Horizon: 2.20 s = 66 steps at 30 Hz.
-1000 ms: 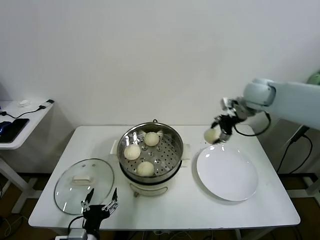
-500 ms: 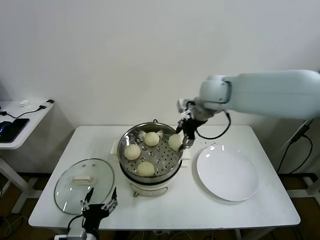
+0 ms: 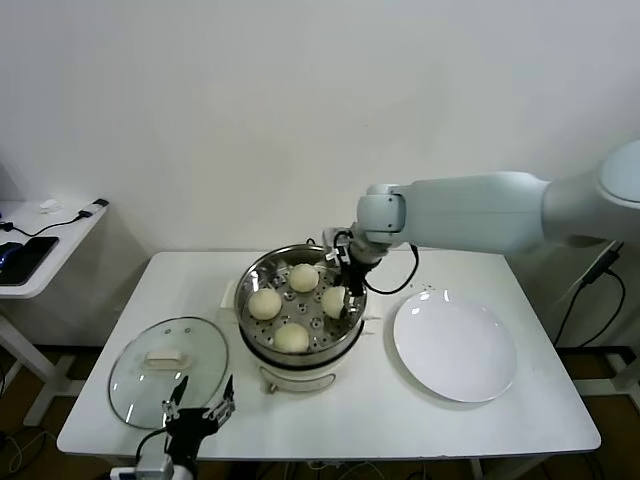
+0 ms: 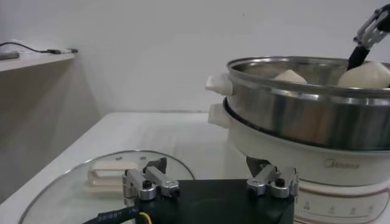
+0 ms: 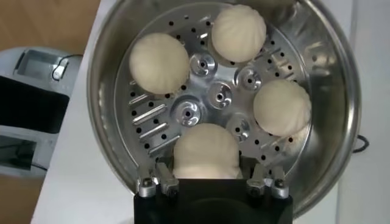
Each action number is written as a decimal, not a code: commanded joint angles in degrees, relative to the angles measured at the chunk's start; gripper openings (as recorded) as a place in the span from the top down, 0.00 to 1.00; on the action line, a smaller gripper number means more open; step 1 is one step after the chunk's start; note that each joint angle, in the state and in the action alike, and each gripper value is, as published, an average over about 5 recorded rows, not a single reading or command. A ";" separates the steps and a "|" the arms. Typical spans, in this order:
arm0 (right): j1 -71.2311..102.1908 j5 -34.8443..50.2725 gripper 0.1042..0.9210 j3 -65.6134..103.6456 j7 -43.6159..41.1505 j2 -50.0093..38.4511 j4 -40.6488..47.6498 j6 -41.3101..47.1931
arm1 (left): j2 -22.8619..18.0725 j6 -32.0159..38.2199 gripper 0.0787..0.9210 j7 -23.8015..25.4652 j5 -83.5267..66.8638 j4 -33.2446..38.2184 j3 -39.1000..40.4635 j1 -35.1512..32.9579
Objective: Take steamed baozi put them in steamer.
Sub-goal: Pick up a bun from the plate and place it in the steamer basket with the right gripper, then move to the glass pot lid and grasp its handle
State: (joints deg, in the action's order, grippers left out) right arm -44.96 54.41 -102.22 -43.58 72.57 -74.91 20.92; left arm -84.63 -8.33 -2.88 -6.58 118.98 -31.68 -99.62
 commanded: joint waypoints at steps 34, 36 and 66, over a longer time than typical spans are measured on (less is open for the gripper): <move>15.67 -0.08 0.12 42.90 34.43 -29.82 -2.07 -6.39 | -0.05 3.14 0.12 -0.02 -0.24 2.32 -0.08 -1.29; 23.21 -0.92 0.12 50.54 40.77 -33.64 -4.88 -5.08 | 0.17 4.70 0.12 -0.08 -0.21 1.97 -0.20 -1.04; 128.61 -27.14 0.12 140.02 41.64 -7.81 -17.97 -33.74 | 4.74 13.58 0.12 -5.18 14.97 -5.40 -3.01 4.38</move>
State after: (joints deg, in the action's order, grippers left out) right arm 60.52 34.24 21.64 -1.81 52.44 -91.30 -4.23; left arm -80.83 1.81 -4.68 -3.83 115.75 -34.20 -96.32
